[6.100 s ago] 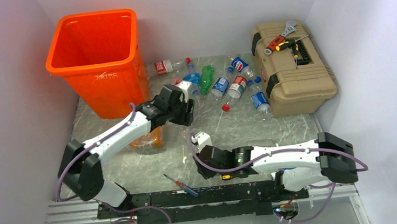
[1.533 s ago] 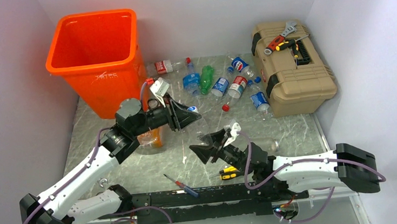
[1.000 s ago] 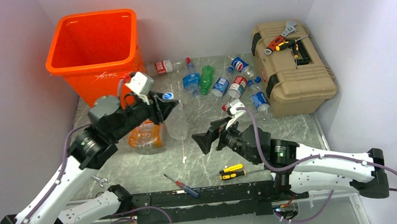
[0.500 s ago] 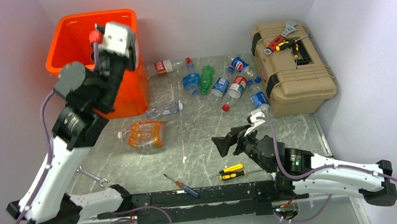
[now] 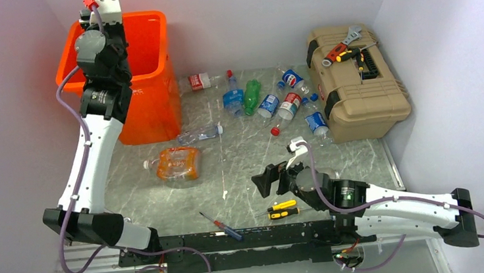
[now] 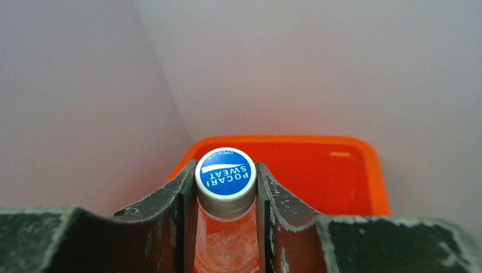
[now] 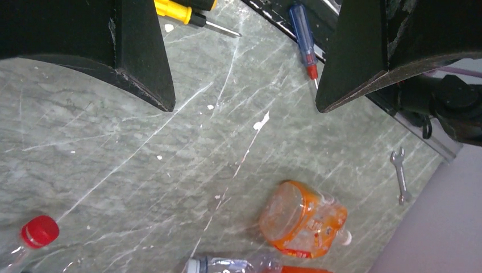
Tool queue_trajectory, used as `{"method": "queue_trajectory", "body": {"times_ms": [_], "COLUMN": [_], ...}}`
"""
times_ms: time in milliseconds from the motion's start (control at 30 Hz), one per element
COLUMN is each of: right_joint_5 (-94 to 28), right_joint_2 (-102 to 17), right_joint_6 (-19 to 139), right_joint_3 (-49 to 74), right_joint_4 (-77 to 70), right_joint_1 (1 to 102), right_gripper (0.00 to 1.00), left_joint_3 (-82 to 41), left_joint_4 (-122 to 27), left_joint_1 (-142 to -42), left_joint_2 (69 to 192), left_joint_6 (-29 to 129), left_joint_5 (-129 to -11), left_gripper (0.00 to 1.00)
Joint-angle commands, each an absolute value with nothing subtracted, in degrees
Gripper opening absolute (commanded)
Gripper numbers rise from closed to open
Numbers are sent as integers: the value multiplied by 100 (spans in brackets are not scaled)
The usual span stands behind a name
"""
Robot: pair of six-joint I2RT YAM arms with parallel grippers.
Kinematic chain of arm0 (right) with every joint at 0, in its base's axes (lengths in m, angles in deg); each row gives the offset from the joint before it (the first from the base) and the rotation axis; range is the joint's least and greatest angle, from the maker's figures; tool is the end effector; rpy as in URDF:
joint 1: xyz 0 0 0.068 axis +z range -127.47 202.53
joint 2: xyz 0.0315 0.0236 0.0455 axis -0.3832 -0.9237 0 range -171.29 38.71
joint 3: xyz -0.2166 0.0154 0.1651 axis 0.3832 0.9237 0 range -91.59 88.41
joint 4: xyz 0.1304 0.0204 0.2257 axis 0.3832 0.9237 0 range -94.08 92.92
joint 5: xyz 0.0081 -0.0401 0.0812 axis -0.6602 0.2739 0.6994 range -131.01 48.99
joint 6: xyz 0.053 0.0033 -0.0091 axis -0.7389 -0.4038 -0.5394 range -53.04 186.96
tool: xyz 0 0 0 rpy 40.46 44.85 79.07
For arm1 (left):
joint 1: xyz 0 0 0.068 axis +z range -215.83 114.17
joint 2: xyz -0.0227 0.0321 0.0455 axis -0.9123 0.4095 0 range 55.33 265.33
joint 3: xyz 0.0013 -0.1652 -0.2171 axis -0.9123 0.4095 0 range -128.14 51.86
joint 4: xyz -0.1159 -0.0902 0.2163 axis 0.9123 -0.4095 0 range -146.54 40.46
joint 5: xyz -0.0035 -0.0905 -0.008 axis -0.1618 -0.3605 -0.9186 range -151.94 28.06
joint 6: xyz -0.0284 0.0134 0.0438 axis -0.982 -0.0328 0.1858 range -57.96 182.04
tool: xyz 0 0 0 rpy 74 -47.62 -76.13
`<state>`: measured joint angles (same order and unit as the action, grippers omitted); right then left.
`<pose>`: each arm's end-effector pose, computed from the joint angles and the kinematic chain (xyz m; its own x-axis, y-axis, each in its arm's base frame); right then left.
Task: Put the plastic bottles in the bin
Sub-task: Place the plastic bottle in the trash bin.
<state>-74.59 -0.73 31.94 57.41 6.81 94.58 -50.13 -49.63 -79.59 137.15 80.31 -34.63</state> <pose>0.0697 0.1511 0.2704 -0.4460 0.1745 -0.8779 -0.4588 0.7976 0.3916 0.2864 -0.0534 0.5519 0.2517 0.2251 -0.9413 -0.3013 0.9425 0.1448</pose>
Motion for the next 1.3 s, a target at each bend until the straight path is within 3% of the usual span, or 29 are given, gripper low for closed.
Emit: {"method": "queue_trajectory", "body": {"times_ms": [0, 233, 567, 767, 1000, 1067, 1167, 1267], "right_joint_5": [-7282, -7328, -7493, -7598, -7678, -7657, -7611, -7607], "right_joint_2": [-188, -3, 5, 66, 72, 21, -74, -90], "right_joint_6": [3085, 3132, 3140, 3144, 3202, 3207, 3191, 3174], "right_joint_3": [5631, 5879, 5850, 5861, 5853, 5846, 5782, 5772], "right_joint_4": [790, 643, 790, 890, 856, 800, 809, 840], "right_joint_1": [9469, 9469, 9467, 9460, 9460, 9452, 9452, 9452], "right_gripper": [100, 100, 100, 100, 100, 100, 100, 100], "left_joint_3": [-4755, -4725, -4853, -4738, -4271, -4328, -5256, -4847], "left_joint_4": [-4792, -6557, -7493, -7233, -5940, -5832, -6878, -6728], "left_joint_1": [-7566, -6399, -6003, -6003, -6003, -6007, -6059, -6116], "left_joint_2": [13680, 13903, 14514, 14664, 13846, 13686, 13920, 13729], "left_joint_6": [7623, 5560, 4486, 4445, 4413, 4465, 4920, 5514], "left_joint_5": [-3242, -3874, -5608, -6181, -6656, -6502, -5461, -4499], "left_gripper": [0, 0, 0, 0, 0, 0, 0, 0]}}
